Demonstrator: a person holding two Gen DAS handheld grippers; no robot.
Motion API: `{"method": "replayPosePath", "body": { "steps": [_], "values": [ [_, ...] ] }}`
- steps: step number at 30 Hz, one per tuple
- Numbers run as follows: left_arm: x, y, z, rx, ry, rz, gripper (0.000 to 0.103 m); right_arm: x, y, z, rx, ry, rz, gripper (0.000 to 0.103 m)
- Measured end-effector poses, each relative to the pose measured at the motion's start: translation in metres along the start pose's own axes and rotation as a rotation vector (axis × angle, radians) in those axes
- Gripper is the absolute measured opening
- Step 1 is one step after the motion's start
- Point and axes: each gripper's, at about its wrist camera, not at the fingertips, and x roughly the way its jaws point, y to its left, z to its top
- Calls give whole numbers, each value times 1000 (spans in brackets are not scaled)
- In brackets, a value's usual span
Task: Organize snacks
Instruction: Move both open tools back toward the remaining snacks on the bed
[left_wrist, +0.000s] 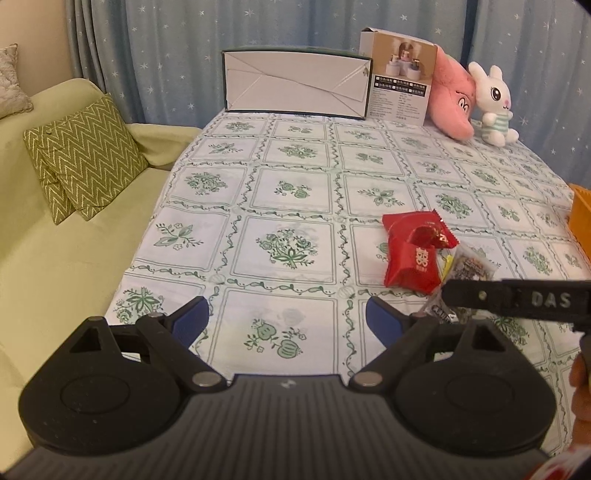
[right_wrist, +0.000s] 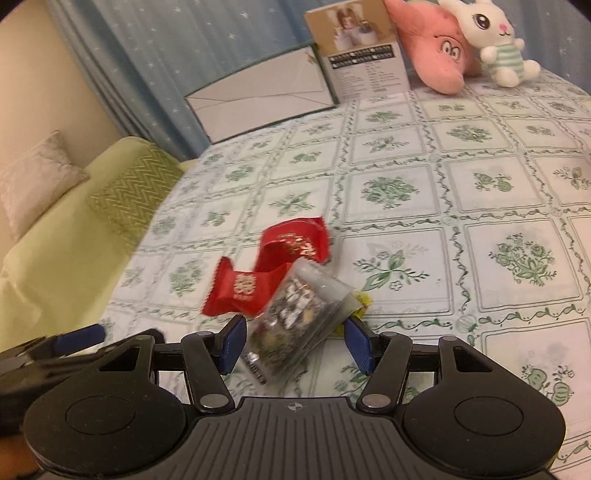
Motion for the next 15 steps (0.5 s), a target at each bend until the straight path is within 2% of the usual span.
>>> {"method": "replayPosePath", "body": {
  "steps": [2, 7, 9, 13, 15],
  "values": [
    [1, -2, 0, 3, -1, -8, 91, -2, -1, 1, -1, 6, 18, 39],
    [1, -8, -2, 22, 7, -27, 91, -21, -6, 1, -44, 15, 5, 28],
    [0, -12, -3, 28, 6, -43, 91, -33, -12, 2, -72, 25, -9, 17],
    [0, -20, -2, 42, 5, -65, 91, -51, -31, 1, -147, 37, -126, 15],
    [-1, -24, -2, 48, -1, -71, 91, -54, -45, 1, -131, 30, -170, 15]
  ]
}}
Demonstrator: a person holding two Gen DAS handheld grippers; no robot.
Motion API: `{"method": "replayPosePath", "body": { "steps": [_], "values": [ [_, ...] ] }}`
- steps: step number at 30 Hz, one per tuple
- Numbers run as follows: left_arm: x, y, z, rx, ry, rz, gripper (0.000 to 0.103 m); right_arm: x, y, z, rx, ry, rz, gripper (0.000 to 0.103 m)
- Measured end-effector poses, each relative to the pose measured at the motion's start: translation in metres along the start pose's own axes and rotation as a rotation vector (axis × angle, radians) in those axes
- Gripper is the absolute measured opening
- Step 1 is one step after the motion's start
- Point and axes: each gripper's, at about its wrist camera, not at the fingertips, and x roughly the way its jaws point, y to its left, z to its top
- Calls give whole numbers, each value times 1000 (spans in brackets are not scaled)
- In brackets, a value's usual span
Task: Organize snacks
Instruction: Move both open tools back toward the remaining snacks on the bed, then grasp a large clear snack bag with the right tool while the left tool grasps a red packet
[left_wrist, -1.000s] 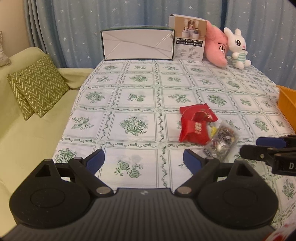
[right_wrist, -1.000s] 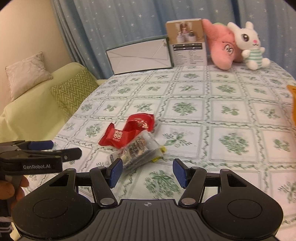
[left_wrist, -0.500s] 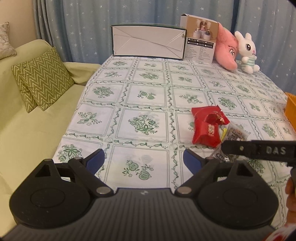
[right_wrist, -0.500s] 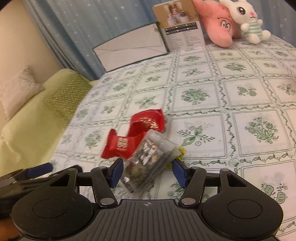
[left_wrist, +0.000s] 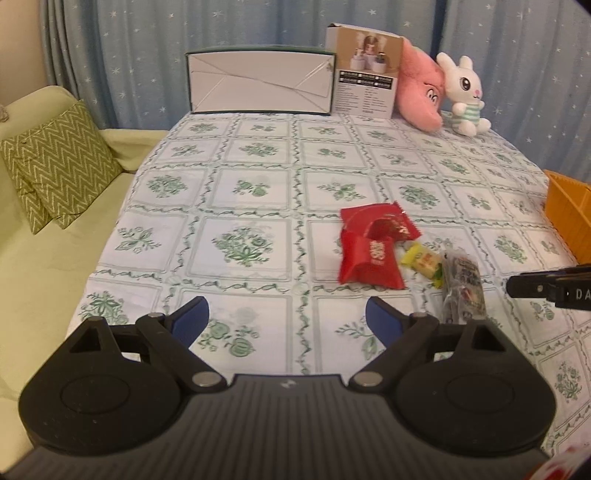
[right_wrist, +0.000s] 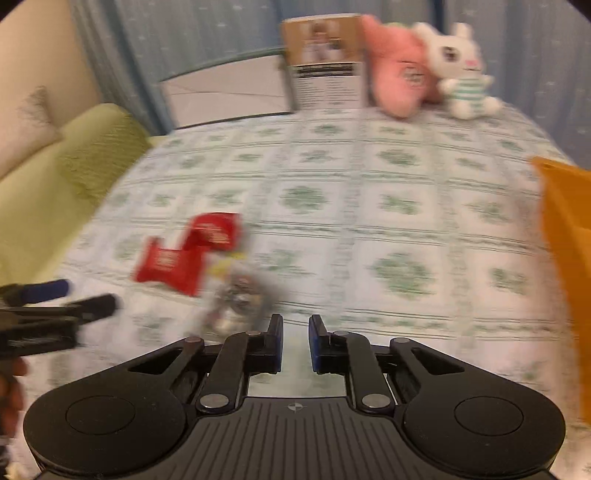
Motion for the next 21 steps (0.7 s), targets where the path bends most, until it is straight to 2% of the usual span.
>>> {"method": "replayPosePath", "body": {
  "steps": [2, 4, 6, 7, 17, 20, 21],
  "values": [
    [1, -3, 2, 4, -3, -1, 91, -1, -12, -2, 46, -11, 13, 16],
    [1, -5, 4, 5, -10, -1, 91, -4, -12, -4, 48, -34, 21, 25],
    [2, -6, 6, 7, -13, 3, 91, -7, -6, -5, 36, -57, 43, 68],
    [4, -6, 6, 9, -12, 9, 91, -8, -2, -5, 34, -71, 58, 71],
    [5, 9, 8, -20, -16, 70, 91, 25, 38, -3, 50, -41, 128, 71],
    [6, 8, 8, -11, -19, 75, 91, 33, 48, -3, -1, -47, 86, 71],
    [7, 8, 8, -7, -17, 76, 91, 36, 49, -3, -28, -42, 66, 60]
  ]
}}
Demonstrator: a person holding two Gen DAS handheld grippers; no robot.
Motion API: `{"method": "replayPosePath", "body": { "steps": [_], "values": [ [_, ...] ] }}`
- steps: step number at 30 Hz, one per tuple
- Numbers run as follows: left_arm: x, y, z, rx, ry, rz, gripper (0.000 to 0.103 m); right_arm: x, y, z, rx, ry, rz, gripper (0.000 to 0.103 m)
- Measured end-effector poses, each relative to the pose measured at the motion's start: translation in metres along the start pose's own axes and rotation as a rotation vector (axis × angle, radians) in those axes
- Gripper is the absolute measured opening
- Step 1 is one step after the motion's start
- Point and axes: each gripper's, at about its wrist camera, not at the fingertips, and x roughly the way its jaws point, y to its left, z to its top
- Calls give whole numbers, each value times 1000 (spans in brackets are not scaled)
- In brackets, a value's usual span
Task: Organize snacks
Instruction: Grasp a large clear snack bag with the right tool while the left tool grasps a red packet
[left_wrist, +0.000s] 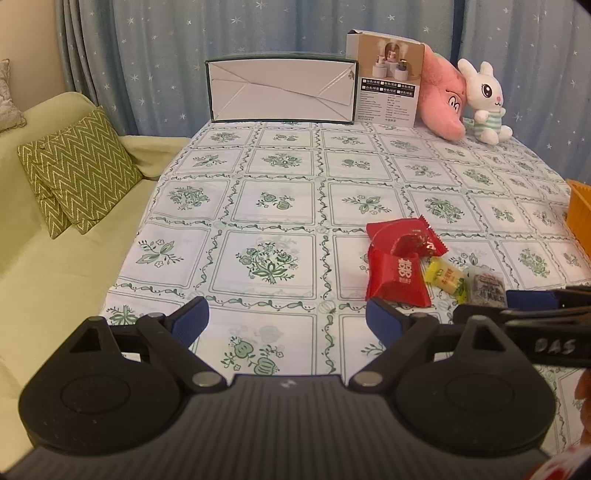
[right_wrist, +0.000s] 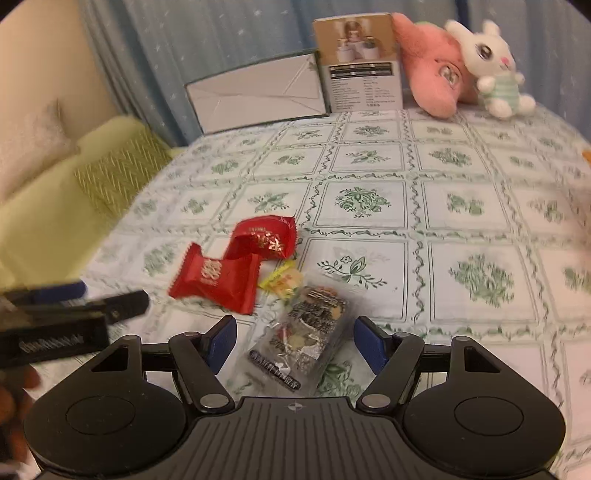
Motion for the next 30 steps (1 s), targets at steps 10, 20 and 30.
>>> {"method": "replayPosePath", "body": {
  "steps": [10, 20, 30],
  "values": [
    [11, -22, 4, 90, 4, -99, 90, -24, -36, -1, -47, 14, -85, 37],
    [46, -47, 20, 103, 20, -204, 48, -24, -47, -9, -57, 9, -118, 39],
    [34, -56, 19, 84, 4, -225, 22, -23, -51, -9, -31, -8, -118, 42]
  ]
}}
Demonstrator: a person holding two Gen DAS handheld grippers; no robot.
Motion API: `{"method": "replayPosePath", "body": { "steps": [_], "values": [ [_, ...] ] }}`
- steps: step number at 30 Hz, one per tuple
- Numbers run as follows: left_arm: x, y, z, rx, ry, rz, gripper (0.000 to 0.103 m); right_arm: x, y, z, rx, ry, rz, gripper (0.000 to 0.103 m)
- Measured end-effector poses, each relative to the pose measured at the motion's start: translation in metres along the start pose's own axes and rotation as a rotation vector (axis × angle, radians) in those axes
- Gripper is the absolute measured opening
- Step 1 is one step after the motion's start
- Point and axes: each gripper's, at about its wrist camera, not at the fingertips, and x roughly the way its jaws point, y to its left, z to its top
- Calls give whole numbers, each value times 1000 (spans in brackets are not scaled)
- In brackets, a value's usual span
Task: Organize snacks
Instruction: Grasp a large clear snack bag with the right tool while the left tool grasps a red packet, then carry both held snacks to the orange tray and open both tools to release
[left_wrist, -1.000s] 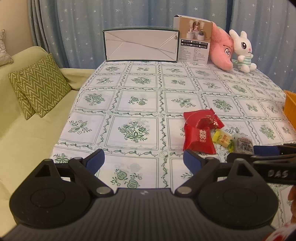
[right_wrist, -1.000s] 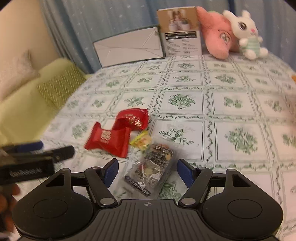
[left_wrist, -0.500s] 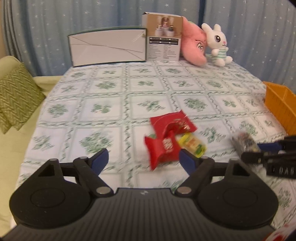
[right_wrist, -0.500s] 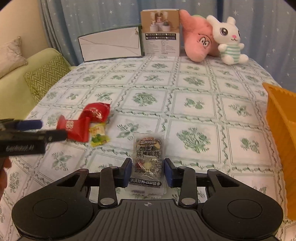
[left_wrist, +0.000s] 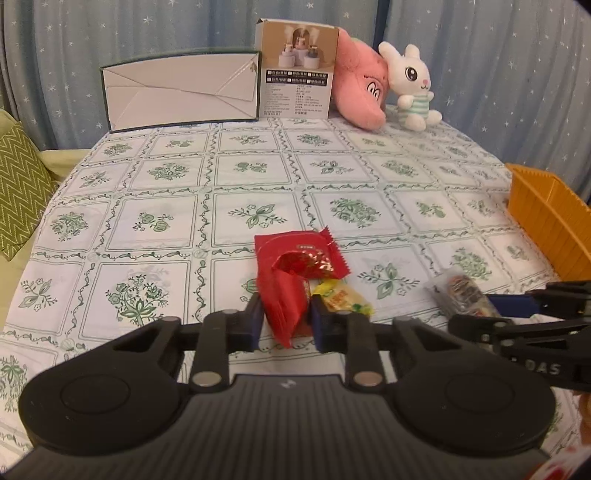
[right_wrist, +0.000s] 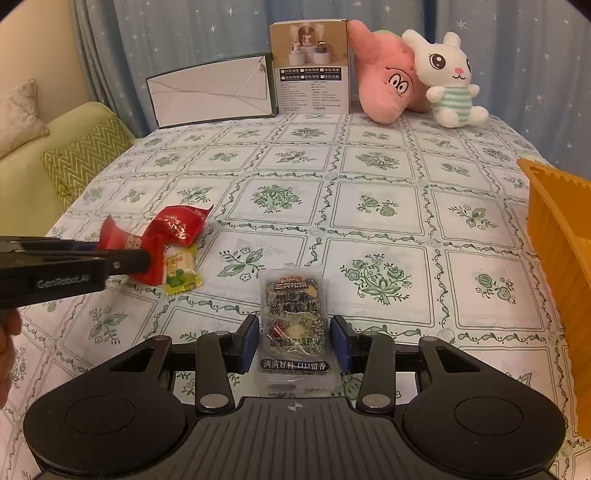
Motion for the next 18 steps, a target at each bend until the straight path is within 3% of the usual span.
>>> {"method": "replayPosePath", "body": {
  "steps": [11, 18],
  "values": [
    [-19, -17, -5, 0, -15, 0, 19, -1, 7, -5, -48, -11, -32, 38],
    [-47, -31, -6, -31, -20, 14, 19, -31, 4, -9, -22, -24, -26, 38]
  ]
}}
